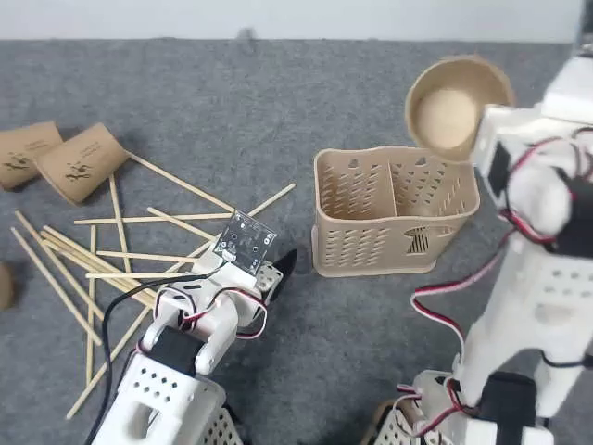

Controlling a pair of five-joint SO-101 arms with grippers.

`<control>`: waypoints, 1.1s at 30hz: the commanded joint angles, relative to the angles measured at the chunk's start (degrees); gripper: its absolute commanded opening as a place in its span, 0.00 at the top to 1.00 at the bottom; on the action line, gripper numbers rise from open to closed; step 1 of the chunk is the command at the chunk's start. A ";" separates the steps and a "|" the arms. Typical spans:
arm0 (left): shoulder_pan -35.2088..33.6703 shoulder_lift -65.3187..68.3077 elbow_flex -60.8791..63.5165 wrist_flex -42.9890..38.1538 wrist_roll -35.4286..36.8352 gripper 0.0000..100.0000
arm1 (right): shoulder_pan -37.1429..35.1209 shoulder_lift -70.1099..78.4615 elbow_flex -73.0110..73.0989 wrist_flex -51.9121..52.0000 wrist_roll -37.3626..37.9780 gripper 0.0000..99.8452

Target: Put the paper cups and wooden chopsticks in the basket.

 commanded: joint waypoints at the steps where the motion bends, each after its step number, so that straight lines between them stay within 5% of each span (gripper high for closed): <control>1: -0.35 -0.35 -0.57 -1.05 -0.53 0.81 | -0.66 -1.80 4.04 2.33 0.09 0.99; 33: -0.35 -0.35 -0.31 -1.32 -0.53 0.81 | -0.57 -10.59 18.02 2.42 9.67 0.99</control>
